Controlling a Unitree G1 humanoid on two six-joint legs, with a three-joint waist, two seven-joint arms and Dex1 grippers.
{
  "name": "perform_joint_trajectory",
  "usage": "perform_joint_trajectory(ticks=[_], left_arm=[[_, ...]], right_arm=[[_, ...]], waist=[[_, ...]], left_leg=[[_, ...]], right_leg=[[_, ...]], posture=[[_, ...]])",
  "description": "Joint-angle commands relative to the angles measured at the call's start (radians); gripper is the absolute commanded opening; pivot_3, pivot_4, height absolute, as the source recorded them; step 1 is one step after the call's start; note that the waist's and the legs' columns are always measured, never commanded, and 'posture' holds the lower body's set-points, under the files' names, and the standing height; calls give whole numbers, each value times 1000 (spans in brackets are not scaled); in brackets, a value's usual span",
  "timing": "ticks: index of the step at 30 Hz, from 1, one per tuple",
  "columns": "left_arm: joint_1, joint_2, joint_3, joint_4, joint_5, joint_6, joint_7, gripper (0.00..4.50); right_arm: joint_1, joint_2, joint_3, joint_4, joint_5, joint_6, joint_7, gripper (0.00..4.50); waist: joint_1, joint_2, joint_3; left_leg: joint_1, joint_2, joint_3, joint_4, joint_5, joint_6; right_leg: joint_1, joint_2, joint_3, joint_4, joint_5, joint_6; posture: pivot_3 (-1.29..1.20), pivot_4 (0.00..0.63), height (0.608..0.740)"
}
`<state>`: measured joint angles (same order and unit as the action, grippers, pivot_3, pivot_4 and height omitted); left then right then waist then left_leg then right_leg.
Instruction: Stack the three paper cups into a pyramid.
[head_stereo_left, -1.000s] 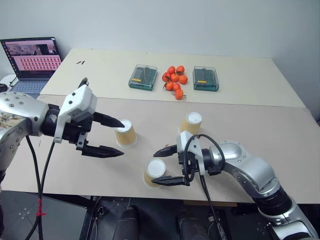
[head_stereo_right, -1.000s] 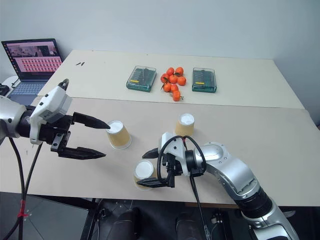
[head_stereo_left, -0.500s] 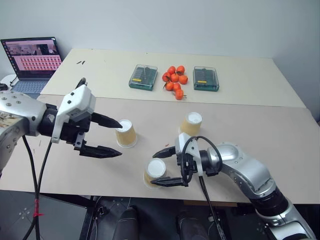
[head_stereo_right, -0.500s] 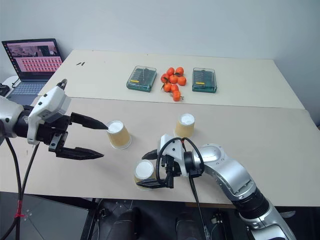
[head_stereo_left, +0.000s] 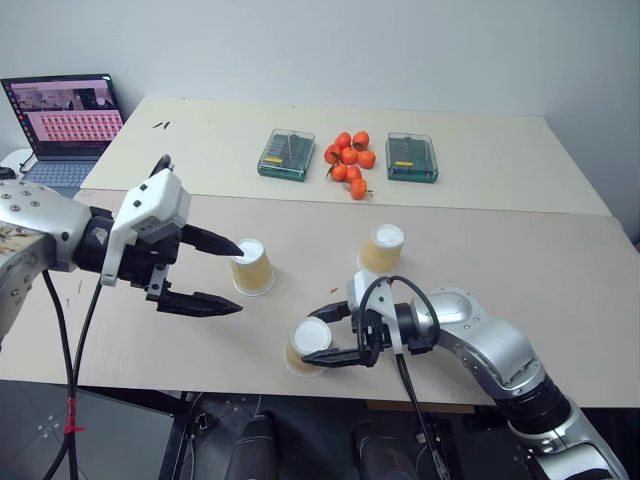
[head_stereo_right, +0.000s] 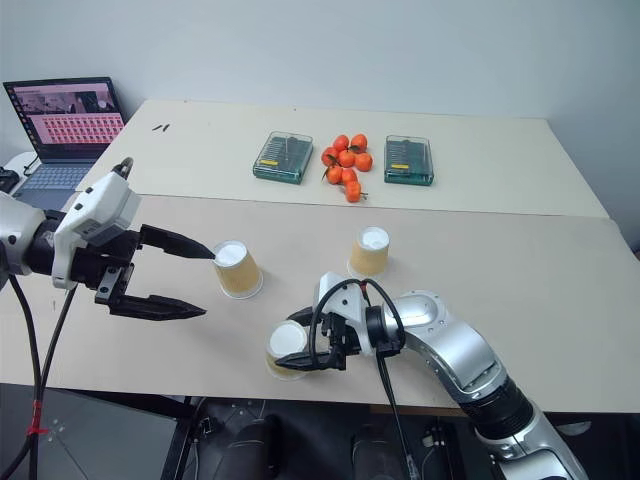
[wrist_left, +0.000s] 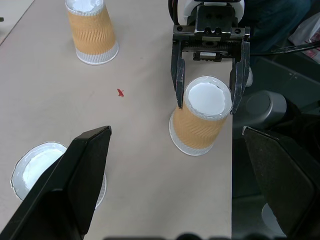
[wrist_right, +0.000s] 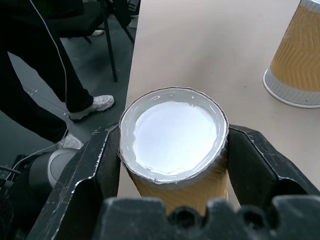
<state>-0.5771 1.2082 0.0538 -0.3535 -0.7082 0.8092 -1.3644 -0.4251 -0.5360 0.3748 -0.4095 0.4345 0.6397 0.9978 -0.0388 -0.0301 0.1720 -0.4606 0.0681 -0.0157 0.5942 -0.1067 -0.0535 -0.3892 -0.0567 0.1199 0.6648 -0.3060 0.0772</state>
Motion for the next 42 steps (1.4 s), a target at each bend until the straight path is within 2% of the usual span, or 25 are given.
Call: perform_joint_trajectory(ticks=[1,6,11,15,19,27,40,41,42], left_arm=[[-15,8,12,-12,0,-6,-1,4500],[-14,-7,8,-15,2,-9,12,4500],[-8,-24,11,-27,0,-7,33,4500],[10,-28,26,-43,-7,-1,51,4500],[37,-36,49,-62,-18,5,85,4500],[83,-48,85,-110,-50,26,149,4500],[153,-69,118,-146,-66,18,200,4500],[153,-71,117,-147,-67,19,203,4500],[153,-72,116,-148,-68,19,205,4500]], right_arm=[[1,2,-31,-30,12,-24,-2,2788],[-36,-12,-84,10,12,-32,-2,2788],[-70,-14,-75,100,-53,-85,-2,2788],[-117,-3,-71,205,-115,-153,-8,2788],[-204,13,-69,410,-186,-271,-4,2788],[-294,33,-66,633,-229,-409,43,2788],[-324,27,-72,774,-268,-500,62,2788],[-325,28,-73,779,-269,-503,60,3797],[-326,29,-75,783,-271,-504,60,3874]], waist=[[0,0,0],[0,0,0],[0,0,0],[-2,0,0],[-3,0,0],[-1,0,0],[2,0,0],[2,0,0],[2,-1,0]], left_leg=[[0,0,0,0,0,0],[0,0,0,0,0,0],[0,0,0,0,0,0],[0,0,0,0,0,0],[0,0,0,0,0,0],[1,0,-1,3,0,0],[3,0,-1,5,0,0],[3,0,-1,5,0,0],[3,0,-1,5,0,0]], right_leg=[[0,0,0,0,0,0],[0,0,0,0,0,0],[0,0,0,0,0,0],[0,0,0,0,0,0],[1,0,0,0,0,0],[2,0,0,1,1,0],[4,0,0,2,1,1],[4,0,0,2,1,1],[4,0,0,2,1,1]], posture=[[0,150,735],[0,150,735],[0,150,735],[0,150,735],[0,150,735],[0,150,735],[0,150,735],[0,150,735],[0,150,735]])
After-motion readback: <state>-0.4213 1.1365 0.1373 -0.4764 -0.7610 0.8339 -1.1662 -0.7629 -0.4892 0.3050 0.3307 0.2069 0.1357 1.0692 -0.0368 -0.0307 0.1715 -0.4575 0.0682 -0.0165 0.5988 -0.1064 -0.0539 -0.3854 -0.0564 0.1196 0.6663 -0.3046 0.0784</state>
